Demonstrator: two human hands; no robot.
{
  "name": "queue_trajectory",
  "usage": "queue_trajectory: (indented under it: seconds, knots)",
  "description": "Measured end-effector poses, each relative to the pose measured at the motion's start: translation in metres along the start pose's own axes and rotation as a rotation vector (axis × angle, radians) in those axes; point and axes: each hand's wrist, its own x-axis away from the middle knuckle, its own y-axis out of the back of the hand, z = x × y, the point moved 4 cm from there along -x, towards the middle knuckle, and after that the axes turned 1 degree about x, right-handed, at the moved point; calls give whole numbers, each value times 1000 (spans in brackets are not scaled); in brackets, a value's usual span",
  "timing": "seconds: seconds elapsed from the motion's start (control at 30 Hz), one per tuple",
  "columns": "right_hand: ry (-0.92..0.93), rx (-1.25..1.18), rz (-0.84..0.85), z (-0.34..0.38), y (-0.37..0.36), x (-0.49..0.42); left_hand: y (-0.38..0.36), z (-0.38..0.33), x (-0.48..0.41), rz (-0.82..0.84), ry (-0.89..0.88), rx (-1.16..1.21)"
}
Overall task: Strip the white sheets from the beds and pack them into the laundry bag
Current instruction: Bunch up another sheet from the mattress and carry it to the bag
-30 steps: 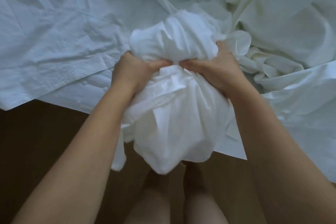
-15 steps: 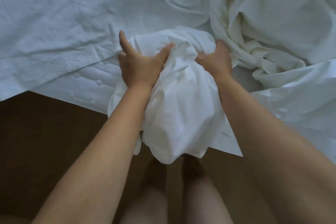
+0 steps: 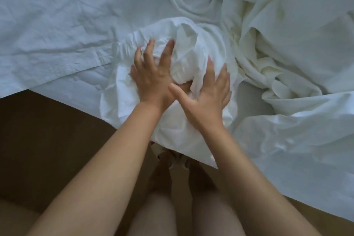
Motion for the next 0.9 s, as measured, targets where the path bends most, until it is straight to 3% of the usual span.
queue_trajectory:
  seconds: [0.17, 0.27, 0.33, 0.43, 0.53, 0.63, 0.7, 0.8, 0.9]
  knots:
    - [8, -56, -12, 9, -16, -23, 5, 11, -20, -36, 56, 91]
    - [93, 50, 95, 20, -15, -47, 6, 14, -42, 0, 211, 247]
    - [120, 122, 145, 28, -13, -62, 8, 19, -61, 63, 265, 345]
    - [86, 160, 123, 38, -15, -77, 8, 25, -81, 299, 200, 317]
    - [-10, 231, 92, 47, -23, -84, 7, 37, -89, 425, 269, 668]
    - [-139, 344, 114, 65, -29, -99, 17, 61, -105, 319, 573, 1060]
    - [-190, 408, 99, 77, -31, -110, 26, 76, -115, 247, 613, 1000]
    - [-226, 463, 80, 88, -37, -116, 36, 93, -115, 193, 481, 712]
    - [-244, 504, 45, 89, -40, -112, 31, 122, -105, 132, 689, 675]
